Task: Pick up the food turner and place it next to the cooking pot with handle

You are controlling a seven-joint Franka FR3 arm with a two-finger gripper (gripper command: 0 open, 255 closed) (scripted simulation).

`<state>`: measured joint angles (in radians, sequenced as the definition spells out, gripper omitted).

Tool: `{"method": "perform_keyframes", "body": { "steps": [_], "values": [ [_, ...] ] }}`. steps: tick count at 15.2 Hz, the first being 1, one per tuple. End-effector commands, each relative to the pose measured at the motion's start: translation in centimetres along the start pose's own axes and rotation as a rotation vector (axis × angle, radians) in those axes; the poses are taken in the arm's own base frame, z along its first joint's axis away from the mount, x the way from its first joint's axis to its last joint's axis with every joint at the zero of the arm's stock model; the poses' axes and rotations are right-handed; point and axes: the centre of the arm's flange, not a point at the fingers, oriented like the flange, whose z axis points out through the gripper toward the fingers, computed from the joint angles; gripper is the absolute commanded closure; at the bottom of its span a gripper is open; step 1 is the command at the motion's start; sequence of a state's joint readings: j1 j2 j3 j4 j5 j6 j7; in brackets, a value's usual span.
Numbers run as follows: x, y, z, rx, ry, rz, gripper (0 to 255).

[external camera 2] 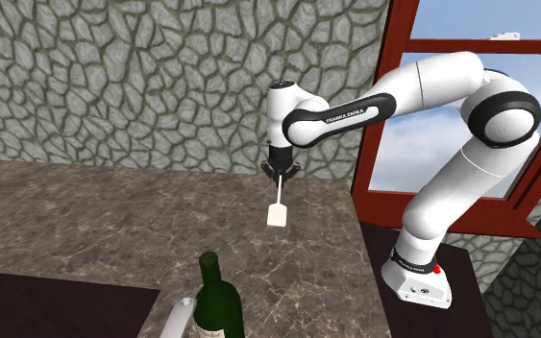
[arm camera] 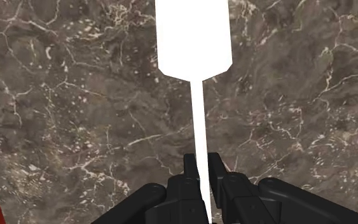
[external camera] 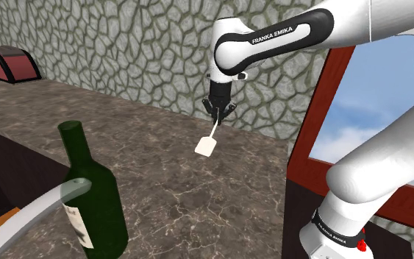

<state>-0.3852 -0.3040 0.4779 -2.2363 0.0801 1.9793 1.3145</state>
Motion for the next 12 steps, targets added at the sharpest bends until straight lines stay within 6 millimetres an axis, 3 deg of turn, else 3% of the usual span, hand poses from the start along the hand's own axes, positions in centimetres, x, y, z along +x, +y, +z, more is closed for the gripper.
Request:
{"method": "perform_keyframes", "body": {
  "steps": [1, 12],
  "values": [
    [0.1, 0.0, -1.1, 0.0, 0.0, 0.0, 255],
    [0.4, -0.1, -6.9, 0.0, 0.0, 0.0, 255]
  ]
}}
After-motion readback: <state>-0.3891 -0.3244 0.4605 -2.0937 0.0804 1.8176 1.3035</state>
